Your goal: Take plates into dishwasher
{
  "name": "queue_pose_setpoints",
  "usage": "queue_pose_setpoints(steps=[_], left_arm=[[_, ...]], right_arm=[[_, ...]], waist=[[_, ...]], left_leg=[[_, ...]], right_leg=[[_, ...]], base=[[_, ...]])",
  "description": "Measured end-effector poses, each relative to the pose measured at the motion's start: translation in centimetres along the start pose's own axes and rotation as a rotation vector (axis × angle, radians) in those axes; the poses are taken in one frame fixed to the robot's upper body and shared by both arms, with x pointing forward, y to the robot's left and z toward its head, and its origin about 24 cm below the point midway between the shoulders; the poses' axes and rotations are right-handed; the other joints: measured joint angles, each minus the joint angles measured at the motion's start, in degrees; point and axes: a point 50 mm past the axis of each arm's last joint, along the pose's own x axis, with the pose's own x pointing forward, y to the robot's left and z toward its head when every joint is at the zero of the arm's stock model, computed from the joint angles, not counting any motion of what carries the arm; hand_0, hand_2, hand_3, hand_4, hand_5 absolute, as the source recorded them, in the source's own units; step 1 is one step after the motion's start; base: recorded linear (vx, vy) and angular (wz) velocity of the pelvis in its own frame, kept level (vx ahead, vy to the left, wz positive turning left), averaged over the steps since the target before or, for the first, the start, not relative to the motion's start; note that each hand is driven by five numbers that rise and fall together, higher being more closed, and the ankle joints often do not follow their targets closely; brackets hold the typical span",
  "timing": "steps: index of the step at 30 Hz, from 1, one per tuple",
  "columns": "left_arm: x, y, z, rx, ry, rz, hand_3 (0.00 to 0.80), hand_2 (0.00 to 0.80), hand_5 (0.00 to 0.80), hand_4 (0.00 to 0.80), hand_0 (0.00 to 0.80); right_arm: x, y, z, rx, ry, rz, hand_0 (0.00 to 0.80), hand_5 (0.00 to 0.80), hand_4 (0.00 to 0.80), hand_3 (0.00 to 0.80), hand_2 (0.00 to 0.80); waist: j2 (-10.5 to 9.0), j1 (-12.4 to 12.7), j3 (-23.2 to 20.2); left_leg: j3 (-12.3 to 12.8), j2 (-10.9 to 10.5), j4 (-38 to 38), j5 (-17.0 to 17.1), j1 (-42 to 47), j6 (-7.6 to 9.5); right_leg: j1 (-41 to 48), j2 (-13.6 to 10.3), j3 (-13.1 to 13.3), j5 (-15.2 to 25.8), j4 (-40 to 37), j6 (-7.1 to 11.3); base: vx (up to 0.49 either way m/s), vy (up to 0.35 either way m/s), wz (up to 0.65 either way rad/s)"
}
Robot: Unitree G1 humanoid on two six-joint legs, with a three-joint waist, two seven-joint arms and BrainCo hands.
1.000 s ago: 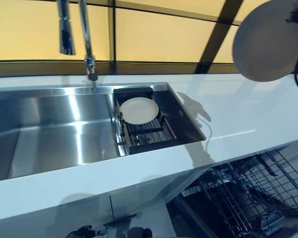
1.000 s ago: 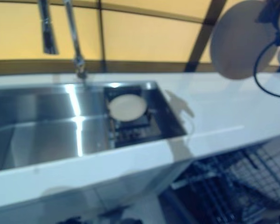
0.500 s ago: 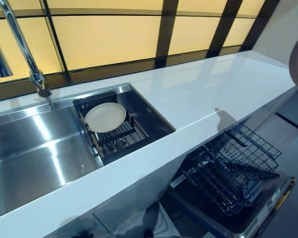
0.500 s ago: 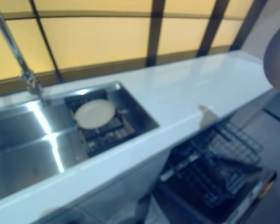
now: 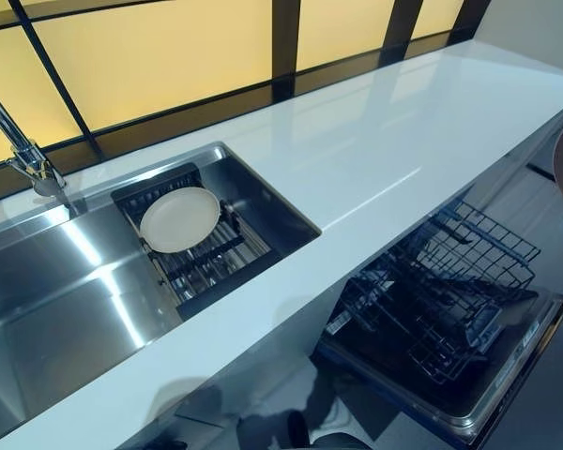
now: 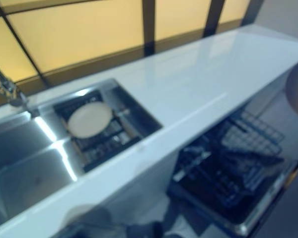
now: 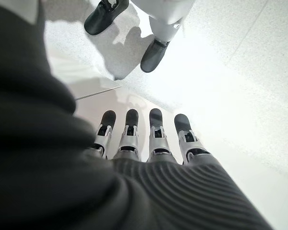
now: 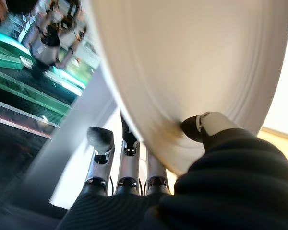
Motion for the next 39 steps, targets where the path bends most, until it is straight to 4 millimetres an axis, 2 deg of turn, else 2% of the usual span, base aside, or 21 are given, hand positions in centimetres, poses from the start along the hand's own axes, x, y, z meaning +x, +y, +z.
queue_pose_setpoints(steps=[3,6,11,17,23,34,39], left_arm=[[0.0,0.1,0.5,0.001,-0.016,0.005,0.000,0.000,0.000,0.000,0.000],[0.0,-0.1,0.6,0.000,-0.016,-0.001,0.000,0.000,0.000,0.000,0.000],[0.1,-0.7,1.5,-0.002,-0.042,-0.015,0.000,0.000,0.000,0.000,0.000],[0.1,-0.9,2.1,-0.001,-0.065,-0.021,0.000,0.000,0.000,0.000,0.000],[0.0,-1.1,2.5,-0.001,-0.077,-0.025,0.000,0.000,0.000,0.000,0.000],[0.0,-1.4,3.1,0.009,-0.096,-0.032,0.000,0.000,0.000,0.000,0.000],[-0.1,-1.6,3.7,0.020,-0.117,-0.040,0.000,0.000,0.000,0.000,0.000]], right_arm=[[-0.7,1.7,1.2,-0.064,-0.013,-0.018,0.800,0.800,0.800,0.800,0.800],[-1.2,3.9,3.2,-0.069,-0.044,0.001,0.800,0.800,0.800,0.800,0.800],[-1.6,5.4,5.3,-0.075,-0.090,0.028,0.800,0.800,0.800,0.800,0.800],[-1.8,5.9,6.1,-0.148,-0.091,0.021,0.800,0.800,0.800,0.800,0.800],[-2.1,6.8,7.5,-0.132,-0.087,0.035,0.800,0.800,0.800,0.800,0.800],[-2.1,7.7,7.6,-0.137,-0.042,0.063,0.800,0.800,0.800,0.800,0.800],[-1.8,7.9,8.0,-0.210,-0.047,0.066,0.800,0.800,0.800,0.800,0.800]], waist=[[0.24,-0.2,1.4],[0.74,-1.0,2.5],[2.45,-1.3,4.3],[3.26,-1.2,4.9],[4.09,-1.2,5.6],[5.65,-0.8,6.4],[7.19,-0.6,7.2]], left_leg=[[-0.1,0.0,0.0,-0.2,0.0,0.25],[-0.1,0.0,0.0,-0.3,0.0,0.32],[-0.2,-0.2,0.0,-0.2,0.0,0.15],[-0.2,-0.1,0.0,-0.4,0.0,0.38],[-0.3,-0.2,0.0,-0.3,-0.1,0.29],[-0.7,-0.2,0.0,-0.2,-0.2,0.21],[-1.1,-0.3,0.0,-0.1,-0.5,0.33]], right_leg=[[0.0,0.0,0.0,-0.1,0.0,-0.09],[0.1,0.0,0.0,-0.1,0.0,-0.14],[0.1,-0.1,0.0,-0.1,0.0,-0.15],[0.1,-0.1,-0.1,-0.1,0.0,-0.19],[0.1,-0.2,-0.2,-0.1,0.0,-0.19],[0.1,-0.3,-0.5,-0.2,0.0,-0.26],[-0.2,-0.5,-0.9,-0.2,0.0,-0.27]], base=[[0.000,0.000,0.00],[-0.010,-0.002,0.00],[-0.013,-0.006,0.00],[-0.031,0.001,0.01],[-0.017,-0.001,0.00],[-0.010,0.003,0.01],[-0.041,0.010,0.04]])
